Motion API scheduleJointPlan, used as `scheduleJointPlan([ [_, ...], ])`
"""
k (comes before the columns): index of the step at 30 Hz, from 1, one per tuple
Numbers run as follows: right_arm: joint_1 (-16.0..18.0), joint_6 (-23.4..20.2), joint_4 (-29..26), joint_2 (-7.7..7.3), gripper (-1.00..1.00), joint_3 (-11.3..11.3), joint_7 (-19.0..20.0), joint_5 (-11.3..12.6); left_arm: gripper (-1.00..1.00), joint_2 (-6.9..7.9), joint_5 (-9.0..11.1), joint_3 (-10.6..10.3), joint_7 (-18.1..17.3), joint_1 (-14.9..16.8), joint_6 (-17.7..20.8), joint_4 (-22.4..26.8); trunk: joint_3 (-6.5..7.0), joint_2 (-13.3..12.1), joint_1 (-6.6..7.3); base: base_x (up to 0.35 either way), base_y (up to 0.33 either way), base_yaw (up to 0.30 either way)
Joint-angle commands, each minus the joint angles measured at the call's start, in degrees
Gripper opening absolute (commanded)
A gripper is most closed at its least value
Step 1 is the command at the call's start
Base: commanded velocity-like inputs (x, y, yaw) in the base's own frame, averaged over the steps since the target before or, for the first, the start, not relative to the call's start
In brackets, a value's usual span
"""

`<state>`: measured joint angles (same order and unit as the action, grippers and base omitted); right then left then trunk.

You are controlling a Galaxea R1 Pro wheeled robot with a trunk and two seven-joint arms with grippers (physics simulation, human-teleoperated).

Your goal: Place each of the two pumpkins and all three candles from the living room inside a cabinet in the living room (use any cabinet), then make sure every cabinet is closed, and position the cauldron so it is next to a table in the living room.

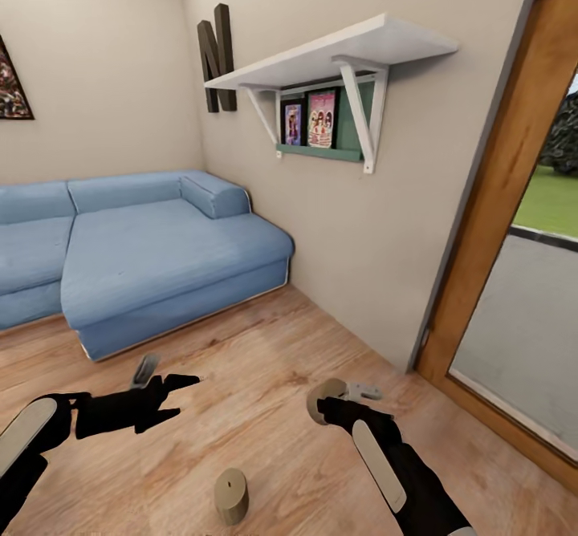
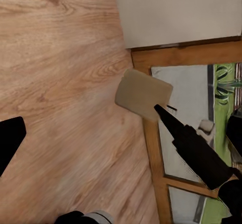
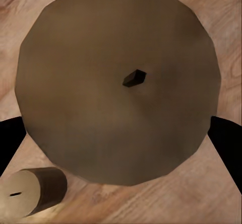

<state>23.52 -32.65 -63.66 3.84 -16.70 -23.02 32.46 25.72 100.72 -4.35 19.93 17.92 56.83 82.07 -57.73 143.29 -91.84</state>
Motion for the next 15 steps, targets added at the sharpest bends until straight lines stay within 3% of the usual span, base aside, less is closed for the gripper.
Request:
scheduleJointPlan([
  [1,0.03,-0.05,-0.13,-0.04,-1.00,-0.09,-0.56,0.58,1.00,-0.16,-0.82,-0.10,0.60,0.07,-0.02,0.02,-0.06,0.03,0.01,0.000,0.000,0.292],
  [5,0.03,-0.11,-0.42,-0.17,-1.00,-0.09,-0.54,0.58,1.00,-0.74,-7.69,-0.15,0.78,0.09,-0.34,-0.03,-0.50,0.05,-0.04,0.000,0.000,0.149],
  [7,0.03,-0.18,-0.86,-0.22,-1.00,-0.12,-0.53,0.55,1.00,-2.36,-12.61,-0.18,0.83,0.10,-2.00,-1.79,-0.94,0.08,-0.09,0.000,0.000,0.023],
  [9,0.03,-0.40,-1.22,-0.23,-1.00,-0.23,-0.53,0.51,1.00,-4.66,-20.02,-0.11,0.88,0.29,-3.58,-3.76,-1.38,0.11,-0.14,0.000,0.000,0.007],
  [10,0.03,-1.00,-1.59,-0.25,-1.00,-0.58,-0.53,0.49,1.00,-5.73,-22.71,-0.10,0.90,0.40,-3.98,-4.08,-1.61,0.12,-0.17,0.000,0.000,0.003],
  [11,0.01,-2.40,-3.23,-0.29,-1.00,-1.68,-0.53,0.45,1.00,-7.72,-27.15,-0.12,0.94,0.53,-4.70,-4.35,-1.83,0.13,-0.19,0.000,0.000,0.002],
  [15,-0.25,-4.83,-10.57,-0.32,-1.00,-4.22,-0.53,0.55,1.00,-13.31,-39.73,-0.13,0.98,0.70,-5.97,-4.61,-2.71,0.19,-0.30,0.000,0.000,0.000],
])
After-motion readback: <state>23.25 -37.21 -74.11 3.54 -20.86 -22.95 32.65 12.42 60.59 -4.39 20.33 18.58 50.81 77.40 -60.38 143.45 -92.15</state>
